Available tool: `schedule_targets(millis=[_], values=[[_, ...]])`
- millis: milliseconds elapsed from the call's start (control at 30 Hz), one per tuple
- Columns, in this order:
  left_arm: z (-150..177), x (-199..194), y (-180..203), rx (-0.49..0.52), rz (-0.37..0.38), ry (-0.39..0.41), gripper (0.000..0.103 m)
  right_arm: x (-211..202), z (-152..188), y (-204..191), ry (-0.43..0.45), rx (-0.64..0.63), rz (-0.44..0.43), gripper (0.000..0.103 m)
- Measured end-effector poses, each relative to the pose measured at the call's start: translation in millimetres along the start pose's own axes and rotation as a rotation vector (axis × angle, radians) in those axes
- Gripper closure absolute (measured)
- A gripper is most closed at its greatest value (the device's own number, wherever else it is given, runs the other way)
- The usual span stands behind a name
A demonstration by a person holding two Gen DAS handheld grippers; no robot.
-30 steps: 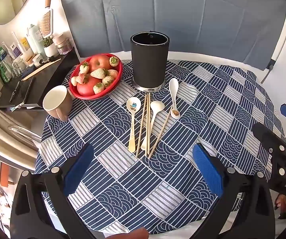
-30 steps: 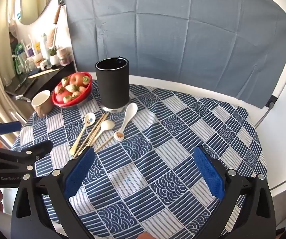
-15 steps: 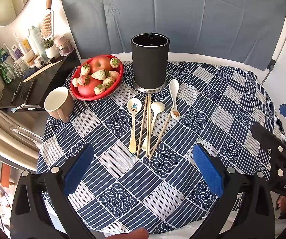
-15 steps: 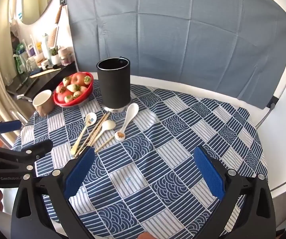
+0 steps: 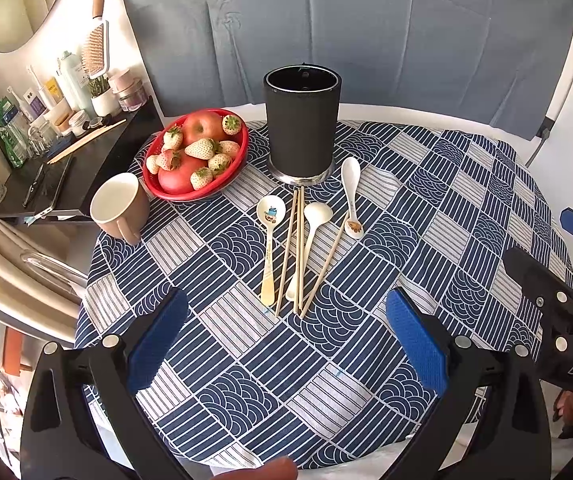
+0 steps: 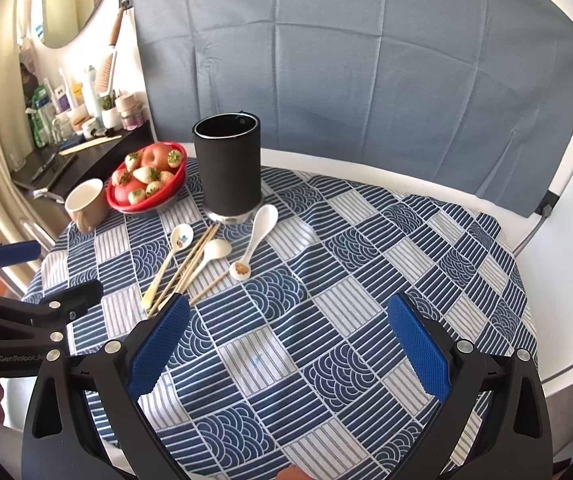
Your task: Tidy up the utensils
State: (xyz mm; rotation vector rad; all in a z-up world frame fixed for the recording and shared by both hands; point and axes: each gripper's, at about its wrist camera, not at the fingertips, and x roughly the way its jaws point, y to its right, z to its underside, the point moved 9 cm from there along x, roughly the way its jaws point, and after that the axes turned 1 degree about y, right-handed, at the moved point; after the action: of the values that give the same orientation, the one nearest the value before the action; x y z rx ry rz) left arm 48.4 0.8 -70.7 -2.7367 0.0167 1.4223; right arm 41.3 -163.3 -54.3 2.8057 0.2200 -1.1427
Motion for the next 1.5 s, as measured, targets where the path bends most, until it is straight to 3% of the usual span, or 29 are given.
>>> schedule_targets(millis=[600,933,1233,1500], values=[[-8.5,9.0,-19.6,-0.028,0.004,-0.02,0.006,6.9,-3.3,2.4,-0.03,-0.025,0.02,0.008],[-23.0,24.1,-28.3,0.031,0.009,-0.039,0.006,19.4,-11.3,1.5,-0.04,-0.016,0.024,0.008],[-30.7,44.9,-26.5,0.082,0.066,-0.057,0.006,36.9,-11.3,-1.2,-0.05,-0.029,0.02,0.008],[-29.5,68.3,-23.0,0.124,0.05,-0.094,0.006,60.5,-22.0,5.2,-0.04,-0.043,-0.016,0.008]])
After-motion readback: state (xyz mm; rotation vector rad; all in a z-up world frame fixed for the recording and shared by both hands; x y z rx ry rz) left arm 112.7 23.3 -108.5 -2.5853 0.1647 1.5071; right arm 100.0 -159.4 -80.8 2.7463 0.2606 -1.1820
